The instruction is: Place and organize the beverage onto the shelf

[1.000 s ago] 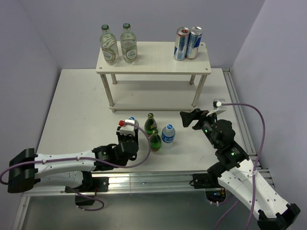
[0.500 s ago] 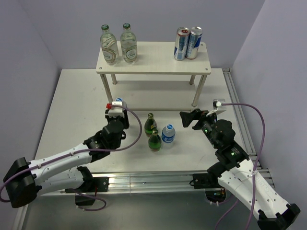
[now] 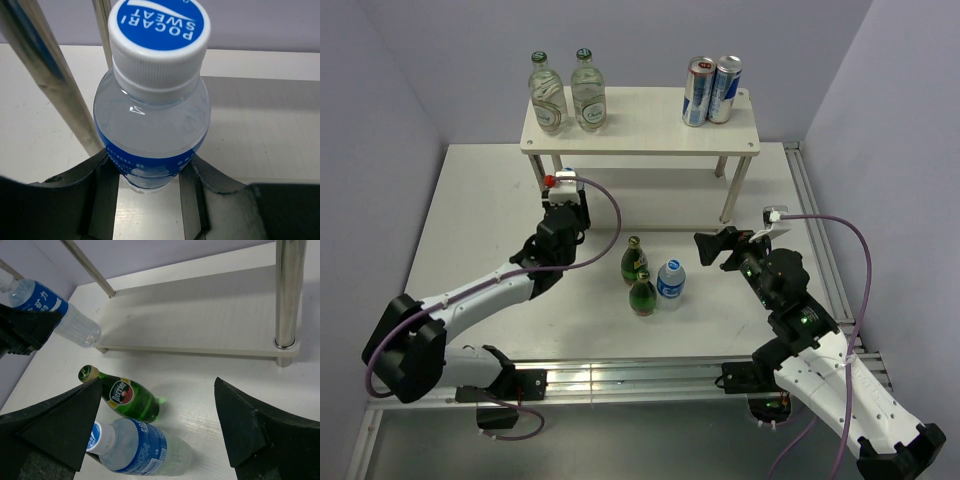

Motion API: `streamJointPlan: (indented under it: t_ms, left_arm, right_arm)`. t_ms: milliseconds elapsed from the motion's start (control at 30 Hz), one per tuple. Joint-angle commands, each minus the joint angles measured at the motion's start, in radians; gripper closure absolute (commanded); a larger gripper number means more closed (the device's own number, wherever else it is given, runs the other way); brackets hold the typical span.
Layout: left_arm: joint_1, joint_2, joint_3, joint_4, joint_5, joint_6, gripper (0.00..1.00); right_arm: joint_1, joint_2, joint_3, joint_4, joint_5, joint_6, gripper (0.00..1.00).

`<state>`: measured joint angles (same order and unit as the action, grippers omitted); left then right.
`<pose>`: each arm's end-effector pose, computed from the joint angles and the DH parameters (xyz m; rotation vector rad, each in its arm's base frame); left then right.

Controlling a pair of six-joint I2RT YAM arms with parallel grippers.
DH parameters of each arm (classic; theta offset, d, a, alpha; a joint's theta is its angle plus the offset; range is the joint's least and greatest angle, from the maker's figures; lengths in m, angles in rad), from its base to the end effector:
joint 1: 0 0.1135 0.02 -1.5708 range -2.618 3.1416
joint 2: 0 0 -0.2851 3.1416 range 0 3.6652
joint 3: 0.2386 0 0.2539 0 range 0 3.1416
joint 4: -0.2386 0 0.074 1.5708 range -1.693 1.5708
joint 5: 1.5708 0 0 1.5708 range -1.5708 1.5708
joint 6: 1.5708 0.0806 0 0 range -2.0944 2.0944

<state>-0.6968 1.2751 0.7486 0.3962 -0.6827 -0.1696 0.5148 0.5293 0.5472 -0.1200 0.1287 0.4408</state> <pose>0.2748 -0.1636 0.2964 -0.0645 1.6710 -0.0733 0.1554 0.0760 0.3062 0.0361 1.7087 0.6106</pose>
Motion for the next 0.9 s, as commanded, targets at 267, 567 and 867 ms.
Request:
streamJointPlan:
  t_ms: [267, 567, 867]
  left_arm:
    - [0.083, 0.144, 0.110, 0.340, 0.087, 0.002, 1.00]
    - [0.106, 0.236, 0.121, 0.408, 0.077, -0.016, 1.00]
    - [0.131, 0.293, 0.147, 0.389, 0.080, -0.016, 0.68]
  right_arm:
    - [0.005, 0.011, -0.009, 0.034, -0.012, 0.001, 0.00]
    - [0.005, 0.023, -0.007, 0.037, -0.017, 0.001, 0.00]
    - [0.005, 0.031, -0.006, 0.042, -0.024, 0.001, 0.00]
